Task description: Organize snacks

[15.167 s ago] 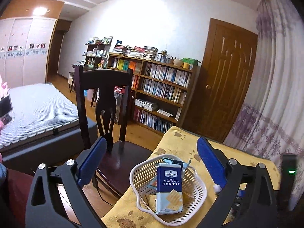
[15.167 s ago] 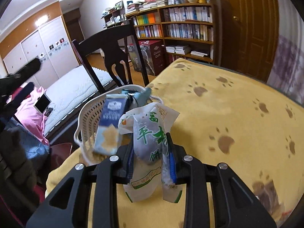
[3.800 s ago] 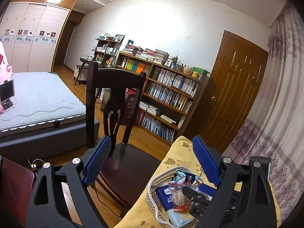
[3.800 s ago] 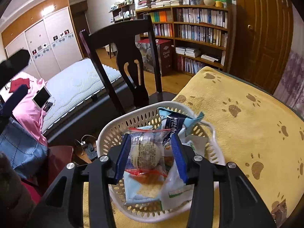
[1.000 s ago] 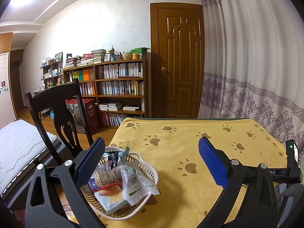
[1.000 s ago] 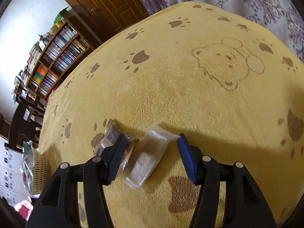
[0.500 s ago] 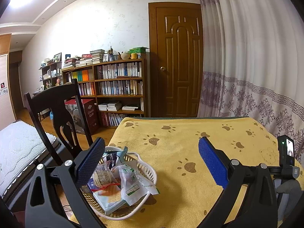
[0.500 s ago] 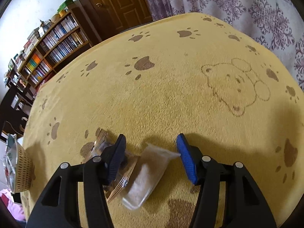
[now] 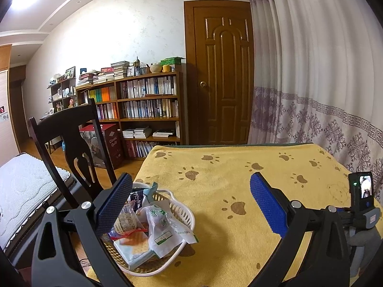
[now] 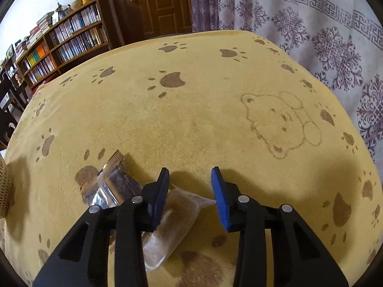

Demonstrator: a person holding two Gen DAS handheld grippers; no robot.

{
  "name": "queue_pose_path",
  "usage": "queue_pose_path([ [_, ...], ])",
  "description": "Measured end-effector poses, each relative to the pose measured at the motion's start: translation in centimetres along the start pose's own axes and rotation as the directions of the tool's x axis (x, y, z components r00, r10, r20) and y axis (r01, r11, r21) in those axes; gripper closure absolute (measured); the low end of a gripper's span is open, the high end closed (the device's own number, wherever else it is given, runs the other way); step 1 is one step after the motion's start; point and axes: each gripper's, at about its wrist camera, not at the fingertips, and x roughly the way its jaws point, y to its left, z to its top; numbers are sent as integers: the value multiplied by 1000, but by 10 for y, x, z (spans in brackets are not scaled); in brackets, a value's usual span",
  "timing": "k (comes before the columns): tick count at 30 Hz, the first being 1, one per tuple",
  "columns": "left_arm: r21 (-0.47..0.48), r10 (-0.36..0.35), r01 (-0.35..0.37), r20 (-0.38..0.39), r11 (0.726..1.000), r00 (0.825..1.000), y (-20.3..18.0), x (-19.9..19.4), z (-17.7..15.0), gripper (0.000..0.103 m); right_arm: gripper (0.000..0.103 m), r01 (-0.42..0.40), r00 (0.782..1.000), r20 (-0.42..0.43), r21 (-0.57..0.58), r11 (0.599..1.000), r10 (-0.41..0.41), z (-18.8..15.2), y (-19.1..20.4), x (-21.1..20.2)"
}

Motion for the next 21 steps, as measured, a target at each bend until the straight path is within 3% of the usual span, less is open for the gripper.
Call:
queue_pose_path([
  [11, 52, -25, 26, -27, 998, 999, -21, 4, -7, 3, 66, -16, 1000, -8, 5, 1000, 16, -18, -55, -21],
  [17, 114, -85, 93, -78, 989, 993, -51, 13, -21, 3, 65, -74, 997, 14, 9, 997, 74, -26, -70, -33],
  [21, 134, -135, 150, -119, 979, 984, -69, 18, -30, 3, 58, -131, 991, 42, 36, 991, 130, -30, -73, -45],
])
